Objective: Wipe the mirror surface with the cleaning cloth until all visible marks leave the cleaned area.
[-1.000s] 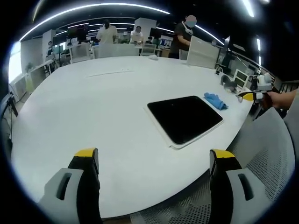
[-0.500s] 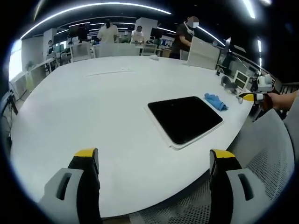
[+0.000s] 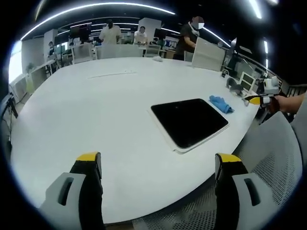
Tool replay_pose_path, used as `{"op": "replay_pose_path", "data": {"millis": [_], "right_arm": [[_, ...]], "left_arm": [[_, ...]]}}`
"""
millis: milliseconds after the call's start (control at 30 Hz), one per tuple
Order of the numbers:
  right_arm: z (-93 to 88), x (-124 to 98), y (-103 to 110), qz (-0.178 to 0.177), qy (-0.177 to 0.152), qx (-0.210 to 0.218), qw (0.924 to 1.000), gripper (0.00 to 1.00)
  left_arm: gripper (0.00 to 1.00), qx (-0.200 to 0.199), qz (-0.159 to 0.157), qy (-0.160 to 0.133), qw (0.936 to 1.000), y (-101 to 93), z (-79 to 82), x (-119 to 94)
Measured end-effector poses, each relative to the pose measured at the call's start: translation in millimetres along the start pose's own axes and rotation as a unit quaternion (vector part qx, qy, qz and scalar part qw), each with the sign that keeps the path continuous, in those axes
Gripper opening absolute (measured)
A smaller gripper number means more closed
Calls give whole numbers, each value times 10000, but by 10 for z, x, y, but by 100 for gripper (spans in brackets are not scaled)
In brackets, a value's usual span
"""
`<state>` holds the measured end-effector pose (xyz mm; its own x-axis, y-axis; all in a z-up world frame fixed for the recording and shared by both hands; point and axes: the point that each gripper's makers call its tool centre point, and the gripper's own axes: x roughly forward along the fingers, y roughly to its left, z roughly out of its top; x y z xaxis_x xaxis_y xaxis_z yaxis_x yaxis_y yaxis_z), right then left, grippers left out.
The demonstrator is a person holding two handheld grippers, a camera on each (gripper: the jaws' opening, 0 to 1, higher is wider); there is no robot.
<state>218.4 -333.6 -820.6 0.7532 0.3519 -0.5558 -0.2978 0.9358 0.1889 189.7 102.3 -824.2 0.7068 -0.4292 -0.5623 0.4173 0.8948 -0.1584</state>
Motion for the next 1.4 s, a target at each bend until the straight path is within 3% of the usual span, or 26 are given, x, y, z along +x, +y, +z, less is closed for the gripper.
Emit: {"op": "replay_pose_path", "data": {"millis": [1400], "right_arm": [[46, -62, 76, -9, -76, 134, 9999, 98]], "left_arm": [[98, 5, -17, 7, 10000, -19, 11, -1]]}}
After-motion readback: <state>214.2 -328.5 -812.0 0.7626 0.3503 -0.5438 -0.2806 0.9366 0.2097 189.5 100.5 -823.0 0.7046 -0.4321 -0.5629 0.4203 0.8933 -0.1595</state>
